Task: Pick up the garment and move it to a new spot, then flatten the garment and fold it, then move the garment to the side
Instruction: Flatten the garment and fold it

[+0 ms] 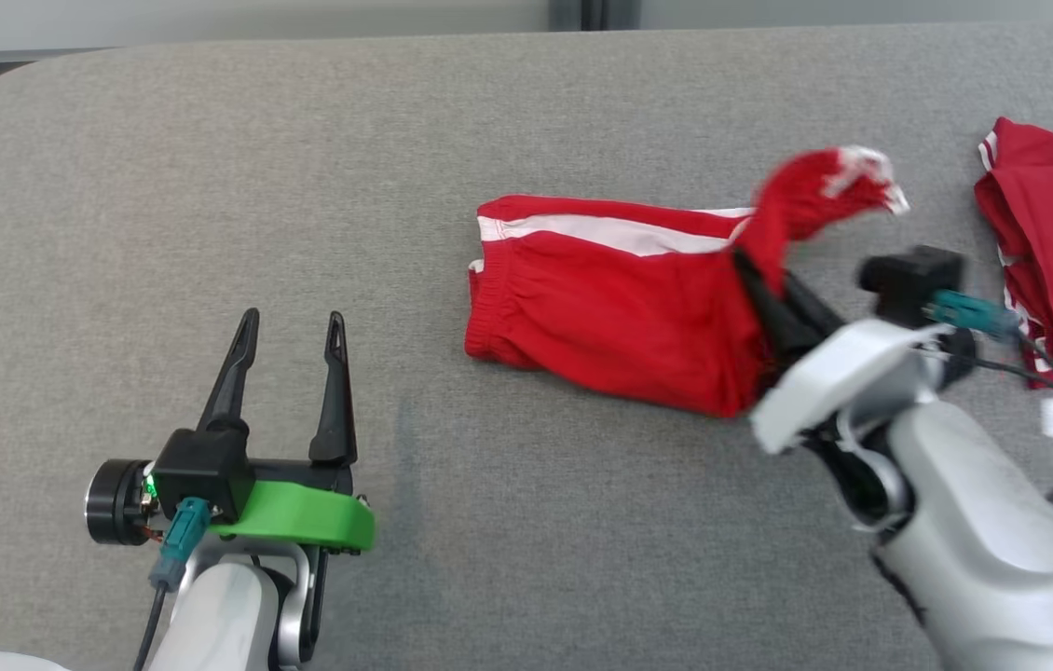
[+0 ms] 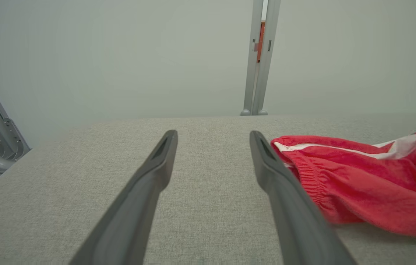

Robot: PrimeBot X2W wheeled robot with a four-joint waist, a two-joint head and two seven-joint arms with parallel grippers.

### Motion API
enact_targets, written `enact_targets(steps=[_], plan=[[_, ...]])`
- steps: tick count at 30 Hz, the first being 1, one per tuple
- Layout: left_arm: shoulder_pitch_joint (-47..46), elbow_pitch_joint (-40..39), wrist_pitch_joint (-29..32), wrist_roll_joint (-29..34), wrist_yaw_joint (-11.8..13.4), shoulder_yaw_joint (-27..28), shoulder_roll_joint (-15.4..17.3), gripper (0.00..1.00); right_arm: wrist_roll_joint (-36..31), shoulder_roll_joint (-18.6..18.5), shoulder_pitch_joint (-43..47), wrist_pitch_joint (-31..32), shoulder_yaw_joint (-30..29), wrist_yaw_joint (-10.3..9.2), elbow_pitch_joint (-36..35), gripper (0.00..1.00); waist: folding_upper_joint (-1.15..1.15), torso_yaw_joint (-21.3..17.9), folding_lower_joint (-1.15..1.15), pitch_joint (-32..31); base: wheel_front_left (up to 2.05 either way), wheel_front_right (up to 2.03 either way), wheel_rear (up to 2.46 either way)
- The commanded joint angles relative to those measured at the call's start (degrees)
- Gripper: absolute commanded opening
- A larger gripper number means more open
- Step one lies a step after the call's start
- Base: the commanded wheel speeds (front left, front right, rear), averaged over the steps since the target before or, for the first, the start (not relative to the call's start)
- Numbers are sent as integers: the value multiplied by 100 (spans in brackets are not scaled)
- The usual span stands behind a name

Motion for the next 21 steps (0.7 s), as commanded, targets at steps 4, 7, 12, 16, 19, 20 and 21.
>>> enact_targets(steps=[4,7,12,16,19,20,21], plan=[[18,-1,-29,-48,18,-11,-17,100,-76,481,-375,365,553,0,39,0,0,191,0,-25,0,0,0],[-56,13,-34,-54,-1,-33,-41,100,5,764,-523,405,904,0,282,0,0,300,0,26,0,0,0],[-113,49,-37,-65,16,-37,-75,100,84,988,-695,186,1301,1,787,100,0,408,0,123,0,0,0],[-121,54,-38,-64,36,-15,-82,100,-79,1005,-814,-408,1527,0,824,100,0,388,0,197,0,0,0],[-136,52,-41,-52,62,10,-76,100,-220,851,-860,-941,1641,0,675,100,0,322,0,234,0,0,0],[-138,54,-41,-46,68,21,-64,100,-243,807,-851,-1040,1628,0,617,100,0,292,0,236,0,0,0],[-142,53,-42,-38,66,35,-46,100,-295,739,-823,-1135,1562,0,536,100,0,258,0,239,0,0,0]])
